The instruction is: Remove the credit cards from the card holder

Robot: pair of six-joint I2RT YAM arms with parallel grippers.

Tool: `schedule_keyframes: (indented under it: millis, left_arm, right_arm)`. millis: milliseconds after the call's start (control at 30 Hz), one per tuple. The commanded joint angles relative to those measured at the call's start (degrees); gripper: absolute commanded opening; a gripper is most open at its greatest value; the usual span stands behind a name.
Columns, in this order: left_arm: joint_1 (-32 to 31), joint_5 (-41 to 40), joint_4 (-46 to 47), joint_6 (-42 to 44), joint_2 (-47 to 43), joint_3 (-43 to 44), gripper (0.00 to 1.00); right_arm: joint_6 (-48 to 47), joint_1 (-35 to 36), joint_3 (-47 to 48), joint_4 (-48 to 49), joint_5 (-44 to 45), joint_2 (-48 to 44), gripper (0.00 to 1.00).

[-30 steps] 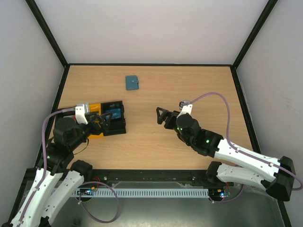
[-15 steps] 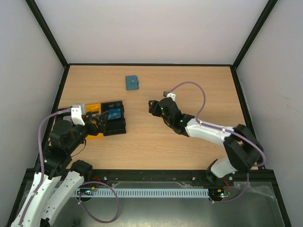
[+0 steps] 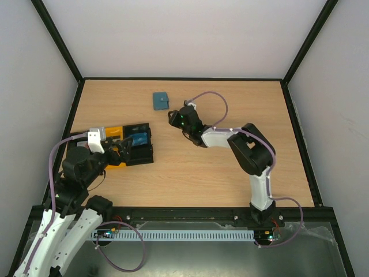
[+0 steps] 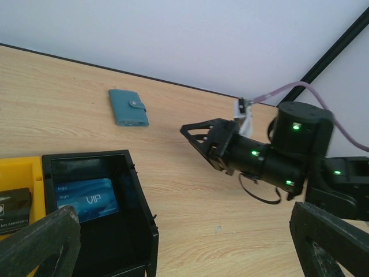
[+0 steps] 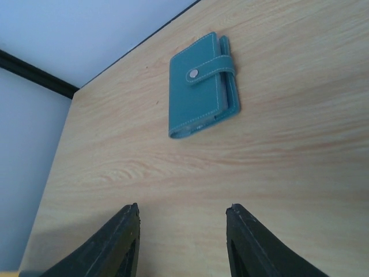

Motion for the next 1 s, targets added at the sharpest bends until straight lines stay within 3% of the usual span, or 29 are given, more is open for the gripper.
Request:
schedule_keyframes:
  millis: [0, 367, 767, 967]
  left_arm:
    - [0.3, -0.04, 1.31, 0.71, -0.76, -0.51, 1.0]
    - [0.27, 0.41, 1.22, 0.63, -0.9, -0.72, 1.0]
    - [0.28, 0.52, 1.31, 0.67, -0.64, -0.76, 1.0]
    - [0.25, 0.24, 1.18, 0.46, -0.48, -0.76, 1.0]
  right_arm:
    - [2.95, -1.2, 6.97, 4.15, -0.16, 7.87, 0.4]
    - [8.75, -4.76, 21.14, 5.16, -5.68, 23.33, 0.36]
    - [9.63, -6.26, 31.29, 4.01, -11.59, 32.0, 0.33]
    - [10.46, -6.27, 33.47, 1.06, -10.48, 33.71, 0.31]
